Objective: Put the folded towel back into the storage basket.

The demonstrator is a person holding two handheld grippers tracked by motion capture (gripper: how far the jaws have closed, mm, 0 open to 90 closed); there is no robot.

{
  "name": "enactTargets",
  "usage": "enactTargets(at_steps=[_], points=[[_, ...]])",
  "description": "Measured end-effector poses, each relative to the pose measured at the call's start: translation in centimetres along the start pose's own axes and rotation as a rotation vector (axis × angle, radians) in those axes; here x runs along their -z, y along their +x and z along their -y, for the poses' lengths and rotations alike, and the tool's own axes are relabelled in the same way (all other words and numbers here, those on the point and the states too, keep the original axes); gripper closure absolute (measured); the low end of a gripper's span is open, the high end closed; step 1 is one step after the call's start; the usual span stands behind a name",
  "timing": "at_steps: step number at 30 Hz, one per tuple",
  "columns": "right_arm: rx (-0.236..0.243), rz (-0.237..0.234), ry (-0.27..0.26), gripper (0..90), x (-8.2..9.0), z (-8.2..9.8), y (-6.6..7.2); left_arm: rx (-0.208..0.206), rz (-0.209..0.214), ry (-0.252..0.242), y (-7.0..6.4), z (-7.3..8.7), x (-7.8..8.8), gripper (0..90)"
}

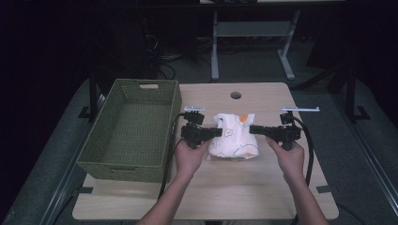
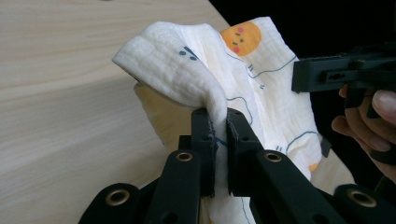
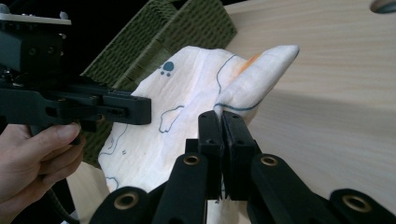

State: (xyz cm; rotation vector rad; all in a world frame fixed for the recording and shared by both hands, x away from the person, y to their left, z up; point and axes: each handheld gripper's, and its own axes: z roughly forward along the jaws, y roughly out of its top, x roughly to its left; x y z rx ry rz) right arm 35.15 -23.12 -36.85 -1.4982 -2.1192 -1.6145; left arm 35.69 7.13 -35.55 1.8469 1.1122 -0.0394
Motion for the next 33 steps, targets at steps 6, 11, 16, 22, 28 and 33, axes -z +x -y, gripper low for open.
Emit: enactTargets(at_steps=[6,11,16,22,28,33], points=[[0.028,-0.02,-0.017,87.2,-0.1,-1.9,2.1,-0.01,0.006,-0.03,0.3,-1.1,2.4,84.4],[0.037,-0.041,-0.029,87.2,-0.4,-3.3,3.7,-0.002,0.018,-0.048,0.7,-1.7,4.0,84.4],[0.061,-0.056,-0.031,87.2,-1.1,-4.8,5.7,-0.001,0.024,-0.061,1.3,-2.4,5.7,84.3],[0.083,-0.07,-0.034,87.2,-2.3,-6.7,8.0,-0.001,0.028,-0.076,2.3,-3.2,8.0,84.3],[0.083,-0.087,-0.031,87.2,-3.8,-7.9,9.9,0.013,0.026,-0.099,3.6,-3.7,10.2,84.2],[0.103,-0.106,-0.022,87.2,-5.5,-8.9,11.6,0.016,0.03,-0.116,4.8,-4.0,12.2,84.2]])
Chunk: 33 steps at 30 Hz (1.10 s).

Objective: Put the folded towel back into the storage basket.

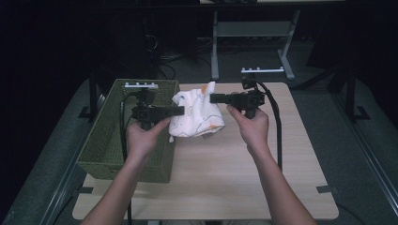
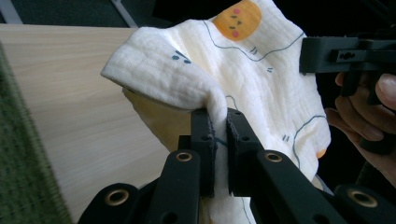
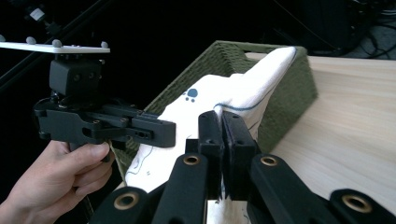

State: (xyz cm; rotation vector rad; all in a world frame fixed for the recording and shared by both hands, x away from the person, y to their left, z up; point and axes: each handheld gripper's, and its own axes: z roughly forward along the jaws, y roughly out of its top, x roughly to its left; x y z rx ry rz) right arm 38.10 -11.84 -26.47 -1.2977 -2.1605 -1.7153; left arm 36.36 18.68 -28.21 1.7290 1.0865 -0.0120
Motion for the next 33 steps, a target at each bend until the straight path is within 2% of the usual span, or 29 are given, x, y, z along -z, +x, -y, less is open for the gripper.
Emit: enactTargets(at_steps=[9,16,22,33], points=[[0.034,-0.035,0.012,87.2,-3.4,-2.0,2.9,-0.009,-0.016,-0.016,1.7,-1.1,3.6,84.2],[0.055,-0.059,0.025,87.2,-5.7,-3.3,4.6,0.009,-0.034,-0.036,3.0,-1.5,6.1,84.2],[0.058,-0.078,0.036,87.2,-7.7,-4.0,5.6,0.02,-0.044,-0.04,4.1,-1.7,7.7,84.2],[0.056,-0.108,0.067,87.2,-12.0,-4.8,7.1,0.041,-0.072,-0.052,7.0,-1.4,10.8,84.1]])
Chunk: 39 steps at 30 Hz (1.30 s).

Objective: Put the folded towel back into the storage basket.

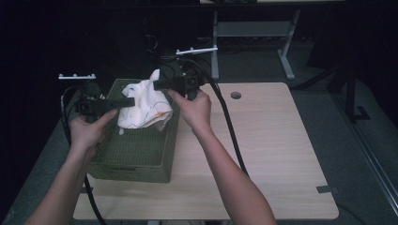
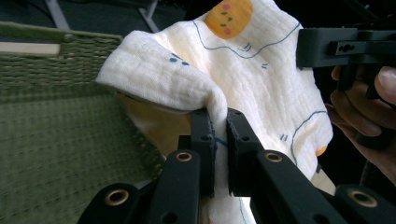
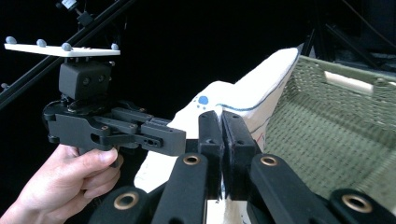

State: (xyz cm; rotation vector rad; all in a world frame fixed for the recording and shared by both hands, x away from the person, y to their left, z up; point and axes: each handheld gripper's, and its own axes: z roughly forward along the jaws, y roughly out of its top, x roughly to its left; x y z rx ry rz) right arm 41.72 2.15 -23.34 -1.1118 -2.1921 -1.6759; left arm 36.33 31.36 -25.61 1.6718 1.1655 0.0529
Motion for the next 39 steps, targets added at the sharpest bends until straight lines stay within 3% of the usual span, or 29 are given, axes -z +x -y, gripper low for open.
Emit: enactTargets(at_steps=[10,17,31,39], points=[[-0.017,-0.021,0.034,87.2,-4.5,0.3,0.0,0.019,-0.049,0.006,3.6,0.7,2.7,84.0],[-0.028,-0.035,0.071,87.1,-8.0,1.1,-0.3,0.037,-0.078,0.025,5.7,1.8,3.6,83.8],[-0.062,-0.034,0.123,87.1,-11.7,3.3,-1.8,0.038,-0.132,0.086,7.9,2.9,3.2,83.4],[-0.096,-0.027,0.147,87.1,-12.5,4.9,-3.5,0.037,-0.148,0.137,8.8,3.7,1.2,83.3]])
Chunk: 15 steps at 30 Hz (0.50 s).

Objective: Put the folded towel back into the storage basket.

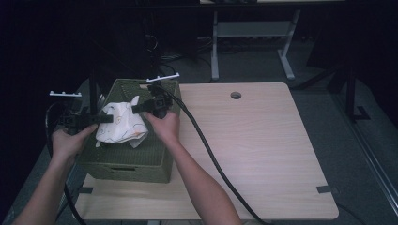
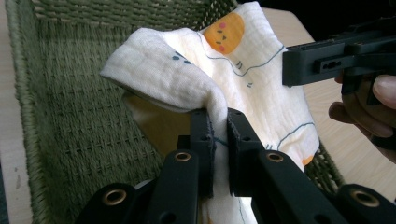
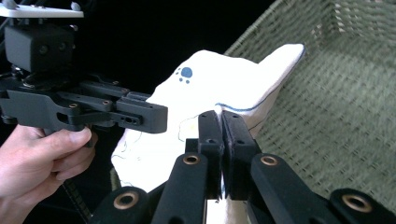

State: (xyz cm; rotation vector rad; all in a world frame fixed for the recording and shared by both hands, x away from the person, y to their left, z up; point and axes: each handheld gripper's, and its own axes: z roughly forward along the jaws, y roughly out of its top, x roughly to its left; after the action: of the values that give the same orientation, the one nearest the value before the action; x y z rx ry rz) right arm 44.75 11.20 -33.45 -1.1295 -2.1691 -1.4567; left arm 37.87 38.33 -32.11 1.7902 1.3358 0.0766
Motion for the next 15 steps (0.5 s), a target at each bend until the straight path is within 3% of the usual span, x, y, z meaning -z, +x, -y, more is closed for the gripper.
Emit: enactTargets(at_steps=[6,13,15], points=[[-0.025,0.016,0.012,87.0,-0.3,1.0,-1.4,-0.005,-0.021,0.036,-0.1,0.1,-1.6,83.2],[-0.041,0.048,0.03,86.2,-0.3,1.8,-2.6,-0.044,-0.05,0.087,-0.4,-0.1,-3.4,83.2],[-0.03,0.087,0.029,77.5,-0.2,1.9,-2.8,-0.06,-0.079,0.115,-0.6,-0.1,-4.5,81.4]])
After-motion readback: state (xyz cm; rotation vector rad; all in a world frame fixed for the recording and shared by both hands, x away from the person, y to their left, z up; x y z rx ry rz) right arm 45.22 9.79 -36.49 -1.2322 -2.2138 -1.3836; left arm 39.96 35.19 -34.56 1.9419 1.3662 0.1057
